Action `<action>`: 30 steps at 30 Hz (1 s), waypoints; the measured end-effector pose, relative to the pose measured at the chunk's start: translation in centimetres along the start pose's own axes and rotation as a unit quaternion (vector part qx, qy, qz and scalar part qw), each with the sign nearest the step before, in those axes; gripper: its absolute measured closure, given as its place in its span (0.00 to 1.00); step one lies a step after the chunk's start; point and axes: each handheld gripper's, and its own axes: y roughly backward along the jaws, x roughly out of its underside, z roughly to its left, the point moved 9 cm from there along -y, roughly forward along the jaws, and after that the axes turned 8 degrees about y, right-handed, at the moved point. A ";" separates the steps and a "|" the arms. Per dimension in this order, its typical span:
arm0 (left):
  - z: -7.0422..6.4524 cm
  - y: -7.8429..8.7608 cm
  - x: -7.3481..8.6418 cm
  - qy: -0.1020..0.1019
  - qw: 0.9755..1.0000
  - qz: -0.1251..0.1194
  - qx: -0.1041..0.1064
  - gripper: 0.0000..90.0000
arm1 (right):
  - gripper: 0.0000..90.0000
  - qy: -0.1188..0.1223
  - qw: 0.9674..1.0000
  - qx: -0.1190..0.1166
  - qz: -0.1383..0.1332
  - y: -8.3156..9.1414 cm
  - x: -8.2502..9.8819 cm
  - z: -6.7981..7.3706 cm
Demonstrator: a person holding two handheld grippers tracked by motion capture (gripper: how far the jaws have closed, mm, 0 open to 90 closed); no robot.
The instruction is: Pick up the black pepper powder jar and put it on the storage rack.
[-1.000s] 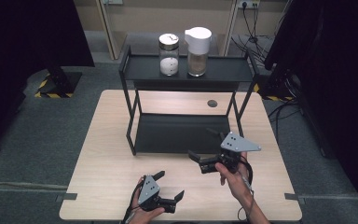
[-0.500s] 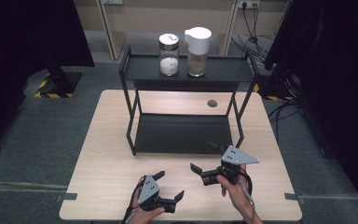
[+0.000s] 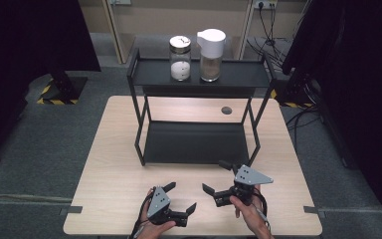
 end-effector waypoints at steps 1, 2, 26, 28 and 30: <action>0.0 0.0 0.0 0.001 1.000 0.000 0.000 0.00 | 0.01 -0.001 1.000 0.000 0.000 0.0 0.2 0.0; 0.1 0.0 0.0 0.001 1.000 0.000 -0.001 0.00 | 0.01 -0.001 1.000 -0.001 0.001 0.0 0.3 0.0; -0.1 0.4 -0.1 -0.001 1.000 -0.009 -0.001 0.00 | 0.01 -0.010 1.000 0.006 0.023 0.2 2.5 0.2; 0.0 0.4 -0.1 0.000 1.000 -0.009 0.000 0.00 | 0.01 -0.009 1.000 0.008 0.025 0.2 2.6 0.1; -0.1 0.4 -0.1 -0.001 1.000 -0.010 0.000 0.00 | 0.01 -0.012 0.999 0.007 0.029 0.2 2.8 0.1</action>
